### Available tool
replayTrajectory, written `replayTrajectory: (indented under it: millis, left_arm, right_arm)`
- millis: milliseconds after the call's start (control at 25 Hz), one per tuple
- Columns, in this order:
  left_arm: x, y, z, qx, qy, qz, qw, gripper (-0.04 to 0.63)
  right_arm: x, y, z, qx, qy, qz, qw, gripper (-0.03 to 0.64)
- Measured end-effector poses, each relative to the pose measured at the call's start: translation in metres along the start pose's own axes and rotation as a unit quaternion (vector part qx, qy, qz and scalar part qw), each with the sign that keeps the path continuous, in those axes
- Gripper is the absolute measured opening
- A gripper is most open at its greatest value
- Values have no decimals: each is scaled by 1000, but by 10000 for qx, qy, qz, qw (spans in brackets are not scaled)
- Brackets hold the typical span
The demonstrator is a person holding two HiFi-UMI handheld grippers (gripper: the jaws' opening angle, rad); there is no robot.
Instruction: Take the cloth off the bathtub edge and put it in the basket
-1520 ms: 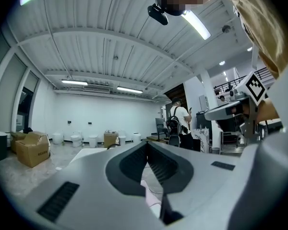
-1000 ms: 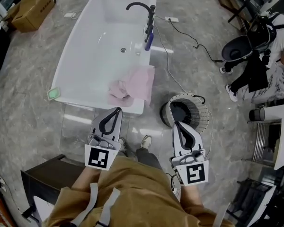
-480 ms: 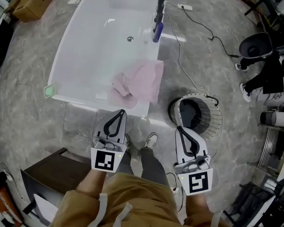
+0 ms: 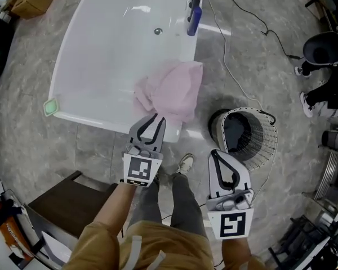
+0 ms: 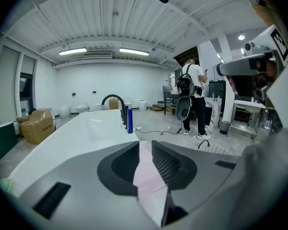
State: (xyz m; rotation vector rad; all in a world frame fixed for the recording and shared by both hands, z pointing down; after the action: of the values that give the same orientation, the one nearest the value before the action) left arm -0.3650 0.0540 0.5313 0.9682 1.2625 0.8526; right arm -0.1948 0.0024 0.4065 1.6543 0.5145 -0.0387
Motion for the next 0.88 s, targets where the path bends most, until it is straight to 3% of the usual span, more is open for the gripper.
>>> replayTrajectory:
  millis: [240, 640, 880]
  left_arm:
    - [-65, 53, 4, 142, 204, -628, 9977, 193]
    - [-151, 123, 6, 737, 346, -1777, 9807, 561]
    - [-176, 164, 9, 979, 289, -2484, 9633, 574]
  right_arm:
    - [-21, 37, 10, -136, -50, -118, 9998, 5]
    - [-36, 74, 25, -323, -75, -286, 9990, 3]
    - [-38, 88, 34, -415, -122, -388, 9983, 4]
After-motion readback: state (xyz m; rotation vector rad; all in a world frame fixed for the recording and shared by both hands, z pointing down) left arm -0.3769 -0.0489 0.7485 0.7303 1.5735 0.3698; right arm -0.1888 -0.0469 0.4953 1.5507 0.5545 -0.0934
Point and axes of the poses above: the fingertips, and each gripper's own axes: x backward along the fingers, z to its right, y out of its underside, the point moved 5 cm from there along x, backward along the fingers
